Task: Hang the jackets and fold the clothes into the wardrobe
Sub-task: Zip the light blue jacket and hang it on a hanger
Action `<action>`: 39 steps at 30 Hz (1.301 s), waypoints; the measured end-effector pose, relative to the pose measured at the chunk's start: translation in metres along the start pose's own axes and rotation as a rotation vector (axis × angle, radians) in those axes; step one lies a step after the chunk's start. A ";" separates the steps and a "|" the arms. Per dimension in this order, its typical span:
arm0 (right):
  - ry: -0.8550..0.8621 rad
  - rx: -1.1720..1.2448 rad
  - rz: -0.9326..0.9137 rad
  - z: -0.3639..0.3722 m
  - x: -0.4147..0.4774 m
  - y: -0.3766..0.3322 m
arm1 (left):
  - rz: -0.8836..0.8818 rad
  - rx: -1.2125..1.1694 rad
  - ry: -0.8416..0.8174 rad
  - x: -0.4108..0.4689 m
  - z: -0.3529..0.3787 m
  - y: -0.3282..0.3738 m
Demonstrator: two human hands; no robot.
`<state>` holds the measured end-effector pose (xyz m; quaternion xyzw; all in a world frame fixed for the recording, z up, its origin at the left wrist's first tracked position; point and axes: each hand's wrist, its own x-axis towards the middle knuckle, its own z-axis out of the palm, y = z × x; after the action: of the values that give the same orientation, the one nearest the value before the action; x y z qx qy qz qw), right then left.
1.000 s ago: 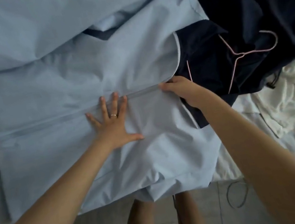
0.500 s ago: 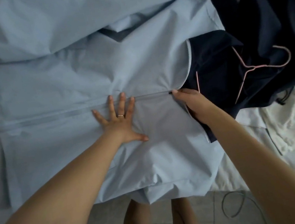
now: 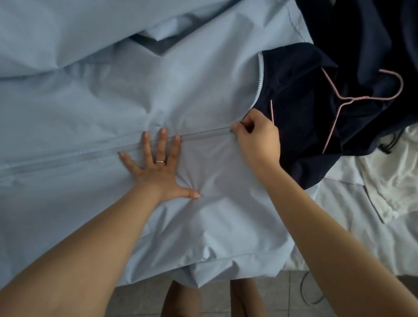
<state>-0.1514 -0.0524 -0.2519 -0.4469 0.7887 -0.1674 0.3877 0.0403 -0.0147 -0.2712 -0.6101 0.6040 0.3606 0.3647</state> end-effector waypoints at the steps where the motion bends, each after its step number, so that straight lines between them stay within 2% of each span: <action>1: 0.017 0.028 -0.010 0.003 -0.003 0.002 | -0.001 0.000 -0.001 0.000 0.000 0.000; 7: 0.126 -0.237 -0.209 -0.003 -0.007 0.007 | 0.003 -0.008 0.007 -0.001 0.000 0.000; 12: 0.189 -0.287 -0.144 -0.024 0.005 0.010 | 0.011 -0.013 0.007 -0.003 -0.001 0.000; 18: 0.076 -0.300 -0.199 -0.037 0.004 0.020 | -0.002 -0.002 -0.004 -0.003 -0.003 0.001; 24: 0.025 -0.611 -0.251 -0.039 -0.010 0.019 | -0.007 -0.011 -0.017 -0.005 -0.004 0.001; 28: 0.023 -0.605 -0.117 -0.063 0.007 0.019 | -0.005 -0.004 0.002 -0.003 -0.002 0.001; 30: -0.132 -0.670 -0.032 -0.079 0.024 0.022 | 0.005 -0.015 0.018 -0.002 -0.001 0.001; 33: -0.640 -0.620 -0.011 -0.104 0.037 0.009 | 0.013 -0.020 0.037 -0.002 0.002 0.001; 34: -0.737 -0.533 -0.014 -0.107 0.037 0.002 | 0.014 -0.019 0.041 -0.002 0.002 0.001; 35: -0.742 -0.435 -0.027 -0.106 0.035 -0.004 | 0.018 -0.019 0.045 -0.003 0.002 0.001; 36: -0.656 -0.380 -0.084 -0.098 0.034 -0.005 | 0.021 -0.022 0.047 -0.002 0.001 0.001; 39: -0.230 -0.525 -0.376 -0.060 0.007 0.007 | 0.021 -0.026 0.047 -0.003 0.002 0.000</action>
<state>-0.2032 -0.0593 -0.2215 -0.6848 0.6598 0.0243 0.3085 0.0404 -0.0119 -0.2698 -0.6168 0.6139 0.3576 0.3388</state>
